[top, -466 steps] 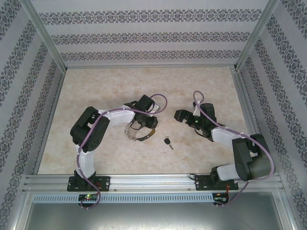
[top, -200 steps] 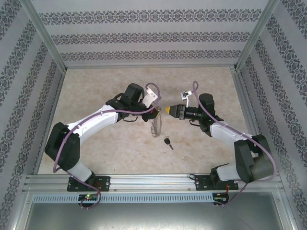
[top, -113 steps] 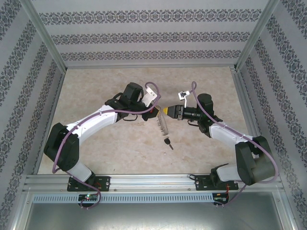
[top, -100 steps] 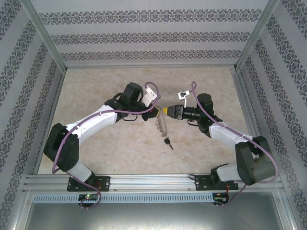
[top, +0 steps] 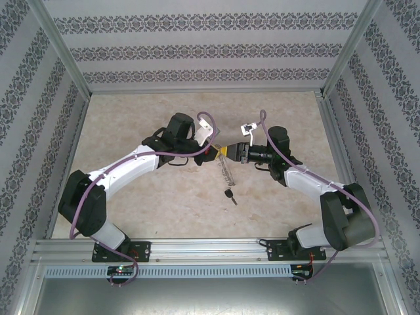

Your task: Put the keys on the keyring

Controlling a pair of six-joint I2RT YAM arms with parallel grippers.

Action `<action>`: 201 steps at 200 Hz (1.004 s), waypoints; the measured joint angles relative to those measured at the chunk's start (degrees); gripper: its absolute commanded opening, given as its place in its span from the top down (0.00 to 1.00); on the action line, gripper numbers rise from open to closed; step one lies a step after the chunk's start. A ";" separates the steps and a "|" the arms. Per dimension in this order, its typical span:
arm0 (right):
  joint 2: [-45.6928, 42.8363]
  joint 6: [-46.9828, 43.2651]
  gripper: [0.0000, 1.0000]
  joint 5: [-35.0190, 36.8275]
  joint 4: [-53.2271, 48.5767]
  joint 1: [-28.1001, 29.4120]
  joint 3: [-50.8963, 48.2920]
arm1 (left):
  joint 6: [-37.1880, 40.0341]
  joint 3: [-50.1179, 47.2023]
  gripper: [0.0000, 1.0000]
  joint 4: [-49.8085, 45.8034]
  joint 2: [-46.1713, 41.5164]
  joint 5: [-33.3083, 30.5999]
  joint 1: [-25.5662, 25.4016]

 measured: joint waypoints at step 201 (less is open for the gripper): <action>-0.68 -0.87 1.00 -1.20 0.11 -0.02 -0.02 | -2.36 -0.04 0.98 1.22 0.00 7.80 2.25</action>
